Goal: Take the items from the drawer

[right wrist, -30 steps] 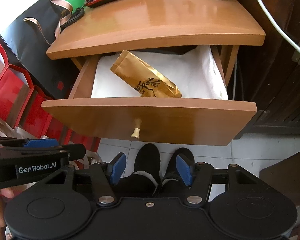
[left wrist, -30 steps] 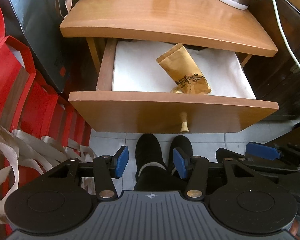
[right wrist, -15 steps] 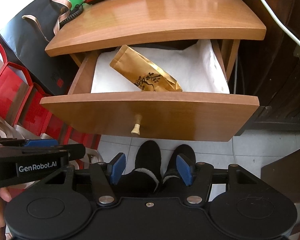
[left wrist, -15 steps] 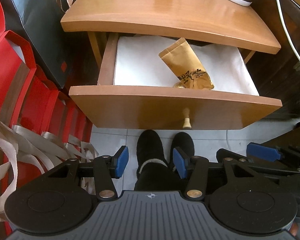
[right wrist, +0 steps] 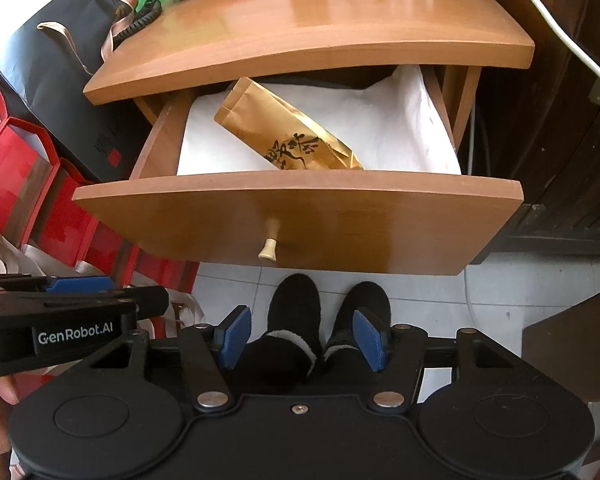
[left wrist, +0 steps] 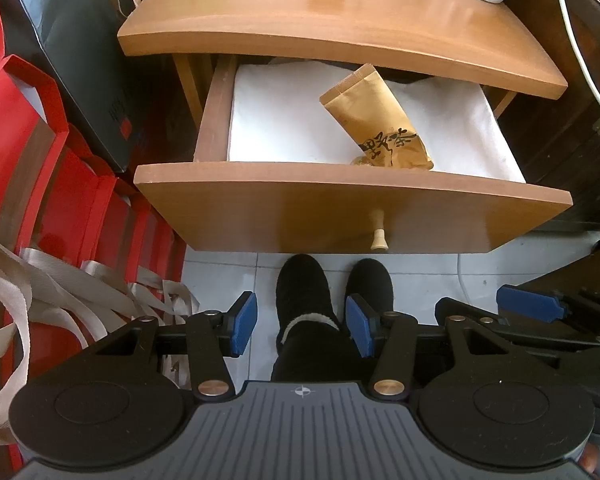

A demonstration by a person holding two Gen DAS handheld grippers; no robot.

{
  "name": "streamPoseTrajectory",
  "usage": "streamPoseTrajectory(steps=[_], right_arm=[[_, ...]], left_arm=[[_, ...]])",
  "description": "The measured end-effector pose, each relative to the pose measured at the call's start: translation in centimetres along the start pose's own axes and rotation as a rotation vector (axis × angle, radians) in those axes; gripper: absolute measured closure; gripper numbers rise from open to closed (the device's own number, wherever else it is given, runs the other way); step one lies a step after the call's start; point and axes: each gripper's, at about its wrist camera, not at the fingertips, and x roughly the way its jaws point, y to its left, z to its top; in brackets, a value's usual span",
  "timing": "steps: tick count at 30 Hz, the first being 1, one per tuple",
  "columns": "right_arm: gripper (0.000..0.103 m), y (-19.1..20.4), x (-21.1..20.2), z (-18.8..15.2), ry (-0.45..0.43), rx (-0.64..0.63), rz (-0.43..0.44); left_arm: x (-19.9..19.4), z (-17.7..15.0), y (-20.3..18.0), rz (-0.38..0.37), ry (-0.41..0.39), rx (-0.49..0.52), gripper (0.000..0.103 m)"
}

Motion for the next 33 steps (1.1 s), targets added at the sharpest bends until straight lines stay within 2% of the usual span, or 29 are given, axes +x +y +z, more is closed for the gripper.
streamPoseTrajectory(steps=[33], right_arm=[[0.048, -0.7, 2.3, 0.1, 0.048, 0.033, -0.002]], left_arm=[[2.8, 0.7, 0.1, 0.026, 0.065, -0.008, 0.049]])
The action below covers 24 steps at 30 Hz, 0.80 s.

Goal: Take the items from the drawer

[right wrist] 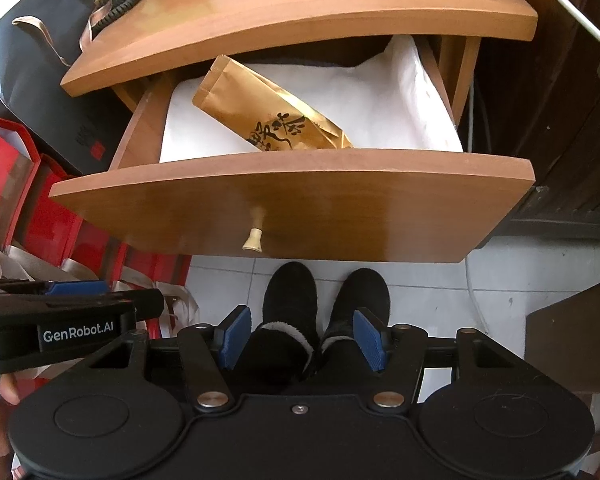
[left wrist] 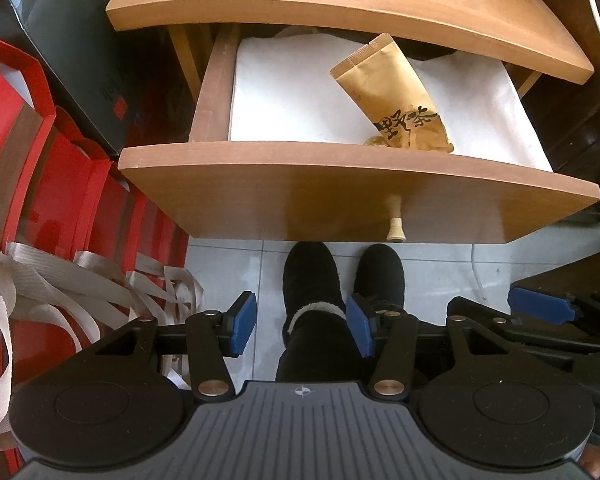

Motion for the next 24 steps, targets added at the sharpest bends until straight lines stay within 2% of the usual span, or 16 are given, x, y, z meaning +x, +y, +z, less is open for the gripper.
streamPoseTrajectory(steps=[2, 17, 24], right_arm=[[0.048, 0.0, 0.2, 0.1, 0.004, -0.001, 0.001], [0.049, -0.1, 1.0, 0.8, 0.018, -0.004, 0.005], [0.049, -0.3, 0.0, 1.7, 0.007, -0.019, 0.021]], left_arm=[[0.1, 0.1, 0.0, 0.0, 0.0, -0.001, 0.045], [0.7, 0.7, -0.1, -0.01, 0.013, 0.0, 0.045], [-0.4, 1.4, -0.1, -0.038, -0.004, 0.011, 0.045]])
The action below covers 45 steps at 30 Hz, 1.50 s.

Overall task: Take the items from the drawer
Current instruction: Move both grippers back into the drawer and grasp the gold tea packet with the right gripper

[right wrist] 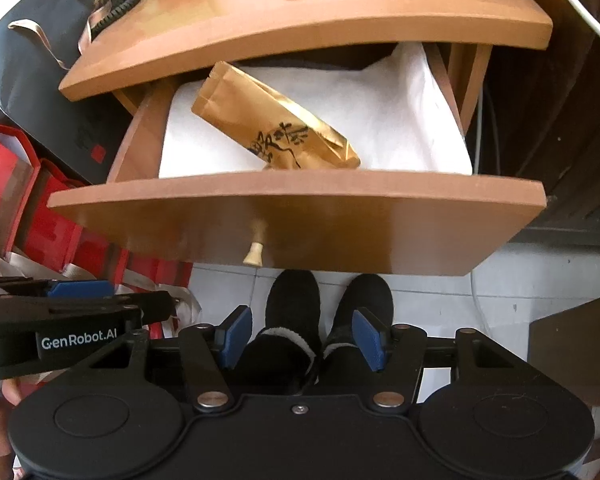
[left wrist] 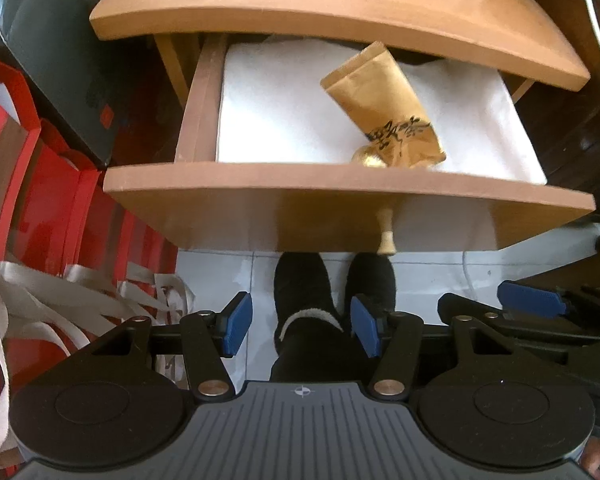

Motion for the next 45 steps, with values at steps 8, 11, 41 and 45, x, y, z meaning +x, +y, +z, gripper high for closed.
streamPoseTrajectory(steps=[8, 11, 41, 45], right_arm=[[0.049, 0.4, -3.1, 1.9, -0.033, -0.097, 0.039], [0.049, 0.5, -4.4, 3.0, -0.061, -0.142, 0.044], [0.048, 2.1, 3.7, 12.9, -0.098, -0.391, 0.112], [0.046, 1.7, 5.0, 13.0, -0.066, -0.368, 0.141]], left_arm=[[-2.9, 1.4, 0.6, -0.035, -0.043, 0.01, 0.045], [-4.0, 2.1, 0.9, -0.048, -0.066, 0.006, 0.045], [1.2, 8.1, 2.5, -0.06, -0.065, -0.036, 0.045], [2.1, 8.1, 2.5, -0.064, -0.051, -0.038, 0.045]])
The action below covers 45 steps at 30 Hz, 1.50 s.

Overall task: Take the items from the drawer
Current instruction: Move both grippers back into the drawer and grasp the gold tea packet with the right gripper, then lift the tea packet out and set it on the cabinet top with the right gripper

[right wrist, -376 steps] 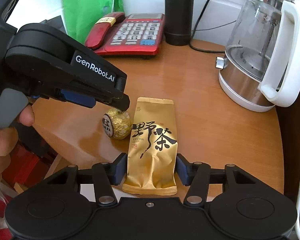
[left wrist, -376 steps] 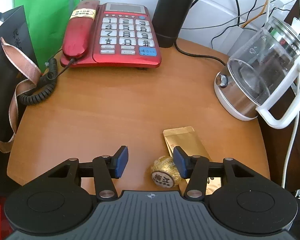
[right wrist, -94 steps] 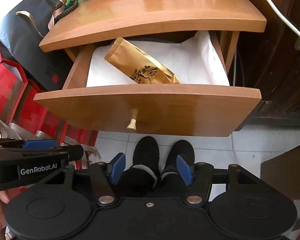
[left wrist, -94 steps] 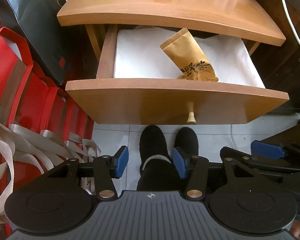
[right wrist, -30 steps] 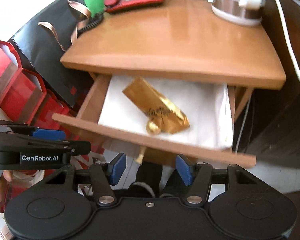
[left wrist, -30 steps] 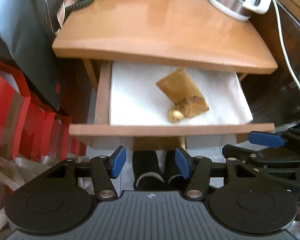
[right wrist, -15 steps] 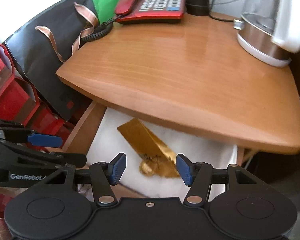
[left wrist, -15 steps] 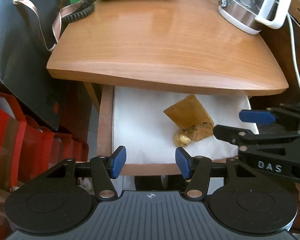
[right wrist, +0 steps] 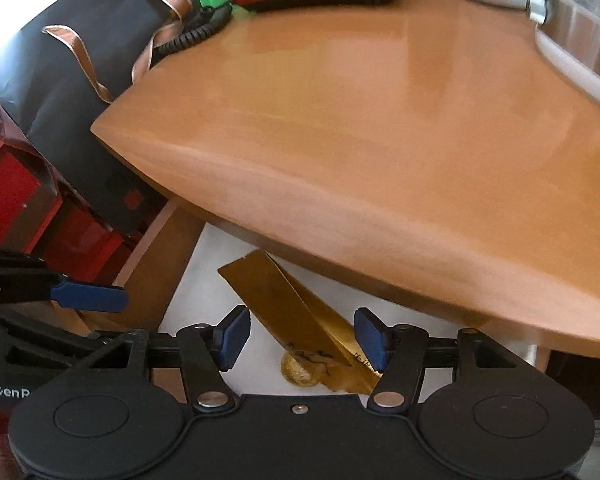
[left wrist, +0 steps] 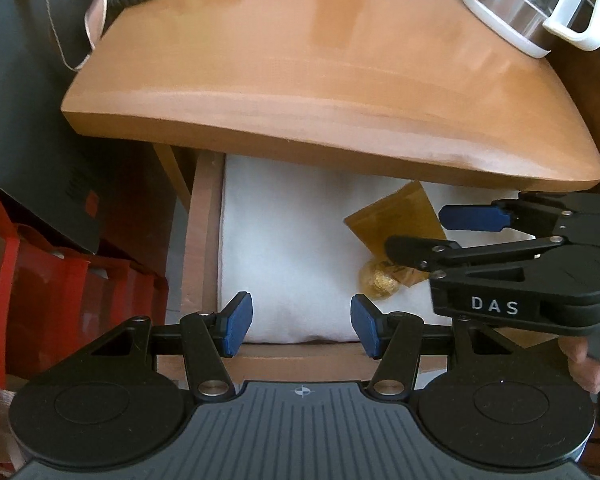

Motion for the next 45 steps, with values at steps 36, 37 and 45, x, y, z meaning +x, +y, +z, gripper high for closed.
streamPoseTrajectory(steps=[36, 37, 45], right_arm=[[0.083, 1.5, 0.5, -2.2, 0.137, -0.183, -0.011], [0.083, 1.8, 0.3, -2.2, 0.139, -0.222, -0.03], [0.084, 3.5, -2.1, -2.0, 0.207, -0.468, -0.048]], left_arm=[[1.4, 0.1, 0.4, 0.019, 0.025, -0.017, 0.045], [1.3, 0.2, 0.4, 0.019, 0.026, -0.018, 0.045], [0.6, 0.0, 0.2, 0.015, 0.022, -0.017, 0.045]])
